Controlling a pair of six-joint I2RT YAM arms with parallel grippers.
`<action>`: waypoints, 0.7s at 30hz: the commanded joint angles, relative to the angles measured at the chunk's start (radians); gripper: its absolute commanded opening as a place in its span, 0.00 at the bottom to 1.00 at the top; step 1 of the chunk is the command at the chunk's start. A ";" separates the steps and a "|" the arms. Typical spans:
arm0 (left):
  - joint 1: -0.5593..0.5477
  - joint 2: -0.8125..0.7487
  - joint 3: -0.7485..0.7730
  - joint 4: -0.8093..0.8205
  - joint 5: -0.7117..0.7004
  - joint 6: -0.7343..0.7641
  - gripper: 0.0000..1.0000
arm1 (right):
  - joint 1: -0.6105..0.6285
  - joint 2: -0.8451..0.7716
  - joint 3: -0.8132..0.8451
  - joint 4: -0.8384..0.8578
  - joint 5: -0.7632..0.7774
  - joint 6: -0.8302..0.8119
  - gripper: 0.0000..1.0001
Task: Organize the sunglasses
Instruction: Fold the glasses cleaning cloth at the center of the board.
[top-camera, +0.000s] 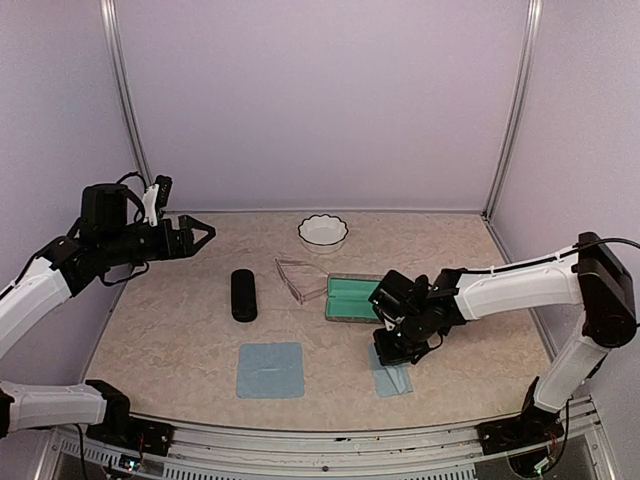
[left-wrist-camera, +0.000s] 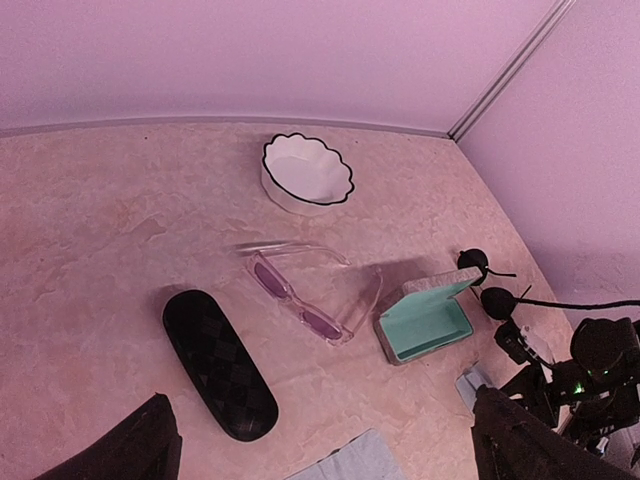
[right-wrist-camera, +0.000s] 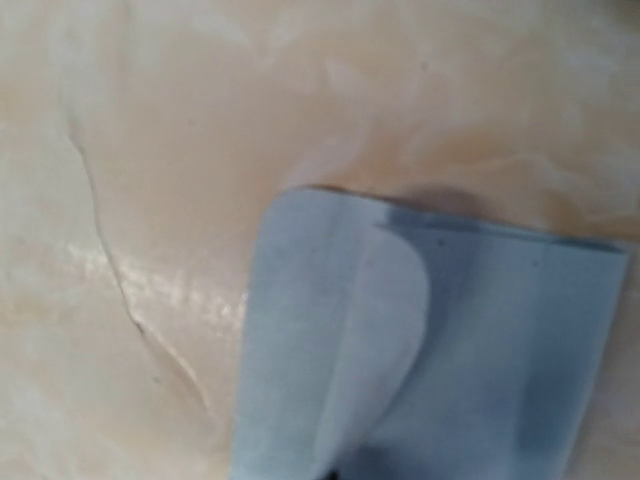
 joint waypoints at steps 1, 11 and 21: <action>0.007 -0.019 -0.010 -0.006 -0.009 0.015 0.99 | 0.011 0.022 0.020 0.012 -0.017 -0.001 0.00; 0.007 -0.028 -0.017 -0.009 -0.011 0.015 0.99 | 0.019 0.033 0.036 0.016 -0.031 -0.004 0.00; 0.007 -0.033 -0.022 -0.009 -0.014 0.016 0.99 | 0.022 0.046 0.054 0.010 -0.040 -0.007 0.00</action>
